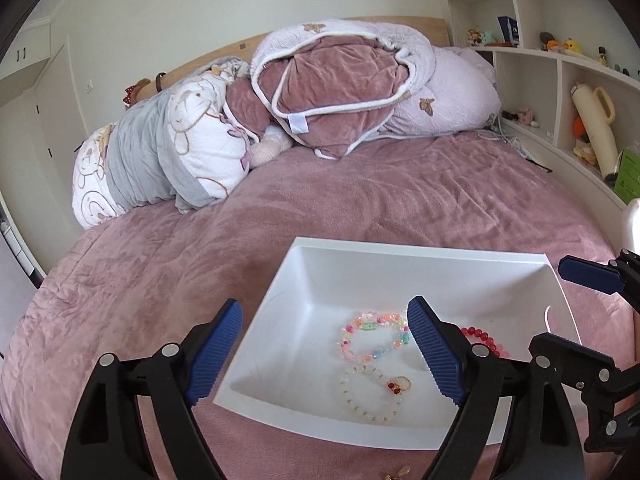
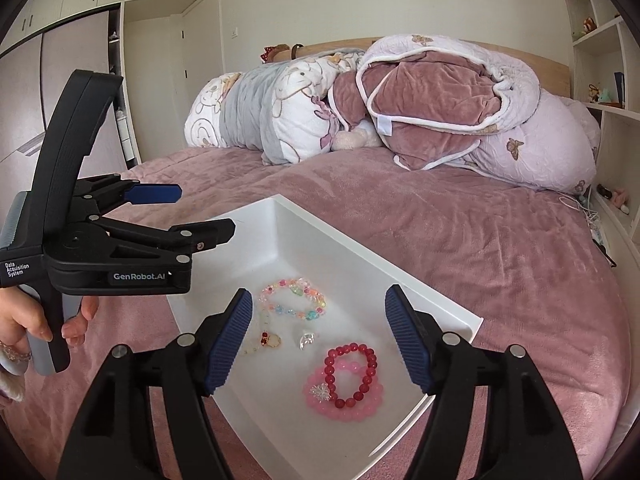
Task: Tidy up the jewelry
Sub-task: 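Withdraw both tools from the box toward the remaining charms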
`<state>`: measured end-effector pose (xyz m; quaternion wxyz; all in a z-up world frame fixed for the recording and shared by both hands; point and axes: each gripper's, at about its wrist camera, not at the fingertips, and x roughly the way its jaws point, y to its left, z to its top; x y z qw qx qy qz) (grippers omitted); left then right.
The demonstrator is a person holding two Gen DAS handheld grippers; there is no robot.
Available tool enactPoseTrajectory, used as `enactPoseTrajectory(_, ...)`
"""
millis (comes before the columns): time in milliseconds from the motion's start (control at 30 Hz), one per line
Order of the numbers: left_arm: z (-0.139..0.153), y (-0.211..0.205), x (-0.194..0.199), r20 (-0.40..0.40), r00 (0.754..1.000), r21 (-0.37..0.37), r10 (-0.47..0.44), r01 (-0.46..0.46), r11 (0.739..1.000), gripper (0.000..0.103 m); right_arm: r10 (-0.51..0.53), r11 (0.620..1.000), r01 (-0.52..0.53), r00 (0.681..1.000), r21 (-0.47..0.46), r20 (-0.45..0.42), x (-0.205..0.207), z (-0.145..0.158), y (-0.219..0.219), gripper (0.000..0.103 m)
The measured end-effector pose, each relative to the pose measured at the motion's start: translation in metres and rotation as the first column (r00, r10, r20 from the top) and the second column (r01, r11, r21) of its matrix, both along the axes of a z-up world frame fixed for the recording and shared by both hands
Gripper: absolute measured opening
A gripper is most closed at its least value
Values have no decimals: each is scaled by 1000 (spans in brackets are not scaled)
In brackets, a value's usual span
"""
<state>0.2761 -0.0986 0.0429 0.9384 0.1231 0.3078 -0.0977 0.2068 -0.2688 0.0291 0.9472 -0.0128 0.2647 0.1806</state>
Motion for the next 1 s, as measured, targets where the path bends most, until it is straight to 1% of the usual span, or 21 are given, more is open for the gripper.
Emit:
enactPoseTrajectory(133, 17, 22, -24, 78, 996, 0, 39, -39, 999, 91, 40, 999, -40, 996, -4, 77, -15, 11, 10, 71)
enactPoseTrajectory(233, 24, 37, -47, 111, 992, -6, 56, -55, 998, 92, 92, 995, -95, 988, 18, 125, -27, 14, 19, 71)
enactPoseTrajectory(300, 26, 49, -65, 131, 989, -9, 70, -70, 998, 94, 116, 993, -120, 981, 18, 153, -36, 16, 26, 71)
enactPoseTrajectory(400, 25, 71, -92, 142, 983, -28, 114, -111, 993, 97, 183, 982, -189, 963, 12, 195, -52, 19, 38, 71)
enactPoseTrajectory(500, 17, 98, -114, 110, 982, -80, 153, -144, 986, 99, 263, 963, -270, 942, 2, 209, -67, 18, 53, 71)
enactPoseTrajectory(600, 5, 121, -129, 70, 982, -90, 176, -169, 981, 99, 340, 939, -344, 919, -15, 199, -79, 14, 69, 68)
enactPoseTrajectory(667, -4, 133, -139, 59, 980, -92, 190, -184, 979, 99, 374, 926, -376, 909, -28, 182, -85, 7, 80, 68)
enactPoseTrajectory(733, -12, 145, -149, 52, 980, -108, 194, -187, 976, 99, 412, 911, -411, 899, -41, 151, -88, -2, 91, 68)
enactPoseTrajectory(800, -21, 153, -159, 46, 980, -124, 195, -188, 974, 99, 428, 904, -424, 896, -59, 119, -90, -13, 101, 65)
enactPoseTrajectory(900, -34, 158, -170, 31, 986, -170, 162, -154, 973, 99, 435, 898, -428, 898, -100, 66, -89, -33, 114, 61)
enactPoseTrajectory(1000, -49, 156, -178, 3, 996, -208, 94, -92, 974, 99, 423, 900, -421, 906, -112, -1, -82, -54, 120, 58)
